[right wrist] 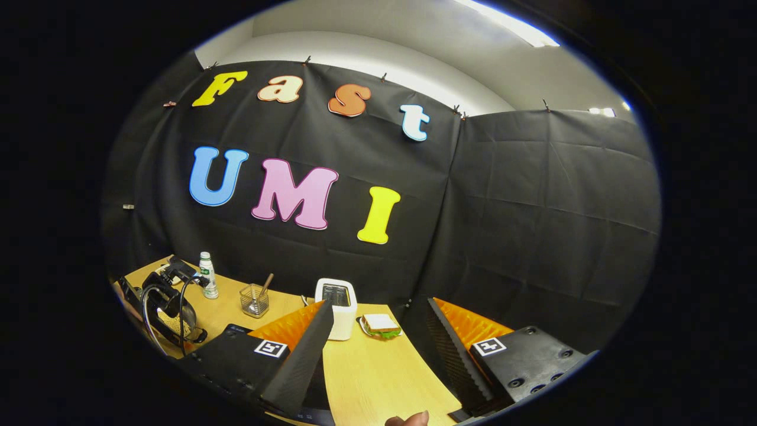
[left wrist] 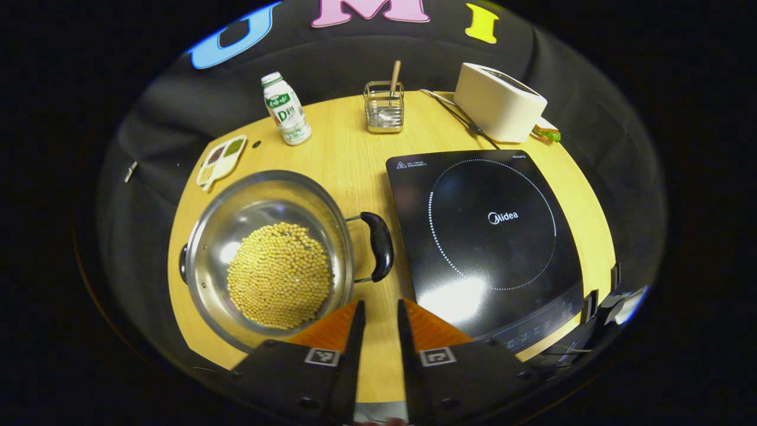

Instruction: First push the handle of the pot to place it horizontally, then grasp the pot with both hands and set it on the induction cooktop.

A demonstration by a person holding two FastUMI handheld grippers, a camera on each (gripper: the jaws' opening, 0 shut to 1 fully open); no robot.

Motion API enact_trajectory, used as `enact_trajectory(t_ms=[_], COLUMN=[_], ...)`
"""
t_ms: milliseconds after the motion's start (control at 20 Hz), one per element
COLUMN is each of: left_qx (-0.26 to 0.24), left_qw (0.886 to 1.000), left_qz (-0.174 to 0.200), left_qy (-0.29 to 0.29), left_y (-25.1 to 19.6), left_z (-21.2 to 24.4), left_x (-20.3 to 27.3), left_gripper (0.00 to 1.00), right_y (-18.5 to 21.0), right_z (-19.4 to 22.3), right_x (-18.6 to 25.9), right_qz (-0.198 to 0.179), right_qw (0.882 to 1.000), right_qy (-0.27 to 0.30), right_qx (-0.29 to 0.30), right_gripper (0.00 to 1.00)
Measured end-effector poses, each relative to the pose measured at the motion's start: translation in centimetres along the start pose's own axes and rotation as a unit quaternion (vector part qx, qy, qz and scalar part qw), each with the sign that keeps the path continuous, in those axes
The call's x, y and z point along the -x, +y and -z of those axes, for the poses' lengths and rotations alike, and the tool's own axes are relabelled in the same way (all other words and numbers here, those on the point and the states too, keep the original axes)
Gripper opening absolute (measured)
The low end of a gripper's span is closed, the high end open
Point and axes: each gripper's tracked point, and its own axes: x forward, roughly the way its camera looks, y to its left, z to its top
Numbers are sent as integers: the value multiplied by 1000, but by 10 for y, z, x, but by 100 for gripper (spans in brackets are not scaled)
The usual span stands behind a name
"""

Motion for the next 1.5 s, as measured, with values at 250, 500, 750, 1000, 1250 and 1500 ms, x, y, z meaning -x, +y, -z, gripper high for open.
enact_trajectory(t_ms=[250, 500, 750, 1000, 1250, 1500], left_qx=[5, 82, 102, 135, 141, 131], left_qw=[998, 990, 984, 979, 979, 984], left_qz=[-4, 34, 1, 1, -1, 3], left_qy=[-61, -112, -146, -155, -145, -120], left_y=[21, 69, 166, 238, 279, 301], left_z=[-1, 4, 16, 27, 24, 16], left_x=[31, 65, 75, 60, 25, -16], left_gripper=[95, 96, 94, 94, 94, 92], right_y=[57, 154, 245, 306, 352, 385], right_z=[-12, -7, 30, 67, 124, 178], right_x=[11, 18, 19, 0, -17, -21], right_qz=[-53, -168, -261, -288, -301, -310], right_qw=[999, 985, 959, 938, 915, 883], right_qy=[-8, 9, 83, 161, 247, 333], right_qx=[-6, -40, -69, -110, -105, -115], right_gripper=[98, 98, 98, 98, 100, 100])
